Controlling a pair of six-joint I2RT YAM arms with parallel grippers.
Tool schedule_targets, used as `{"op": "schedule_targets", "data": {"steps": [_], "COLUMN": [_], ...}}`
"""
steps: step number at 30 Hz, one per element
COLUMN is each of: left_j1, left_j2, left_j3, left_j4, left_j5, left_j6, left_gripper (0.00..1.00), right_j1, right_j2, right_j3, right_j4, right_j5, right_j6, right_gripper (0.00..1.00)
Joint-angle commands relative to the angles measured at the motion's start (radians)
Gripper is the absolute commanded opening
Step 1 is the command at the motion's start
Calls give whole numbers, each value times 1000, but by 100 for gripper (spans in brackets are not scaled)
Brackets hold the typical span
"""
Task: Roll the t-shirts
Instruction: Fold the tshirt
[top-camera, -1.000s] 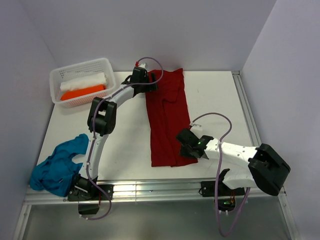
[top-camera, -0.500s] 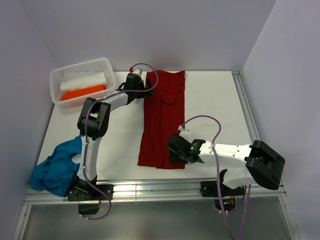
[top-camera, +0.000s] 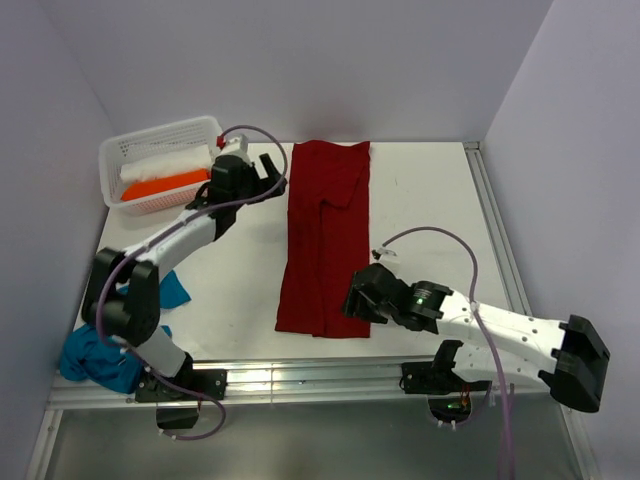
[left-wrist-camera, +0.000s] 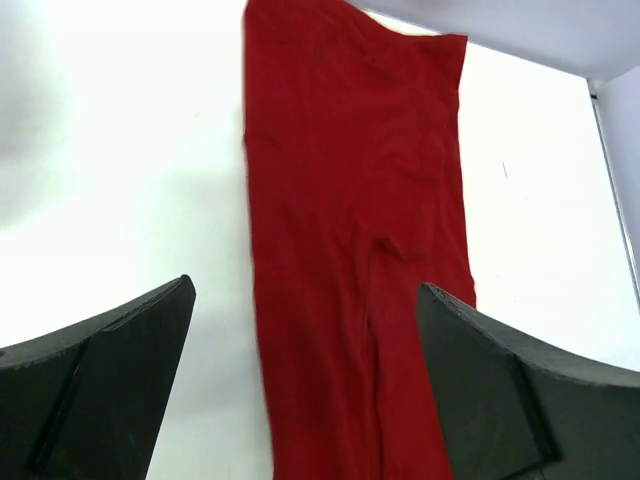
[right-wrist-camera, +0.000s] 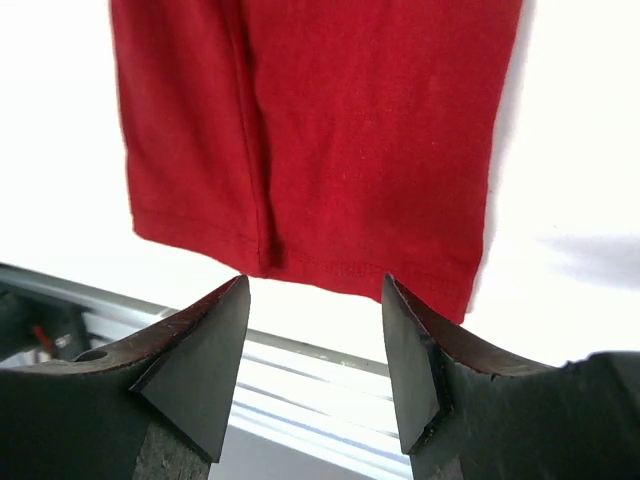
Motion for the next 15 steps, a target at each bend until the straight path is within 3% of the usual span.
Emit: {"op": "schedule_targets", "data": {"steps": [1,8,15], "left_j1": [-11,-101,-221], "left_j2": [-187,-483,-667], "left_j3": [-136,-446,-611], "left_j4": [-93,-260,-368], "left_j5": [-33,-62,-73], "left_j6": [-80,-172,-296], "left_gripper": [97,96,97], "right_j1": [-13,-26,-28], "right_j2": [-82,-142,-149], "right_j3": [-57,-160,-215], "right_j4": [-56,-53,4], "right_j5": [22,4,-16], "right_j6": [18,49,56], "right_gripper": [62,61,59]}}
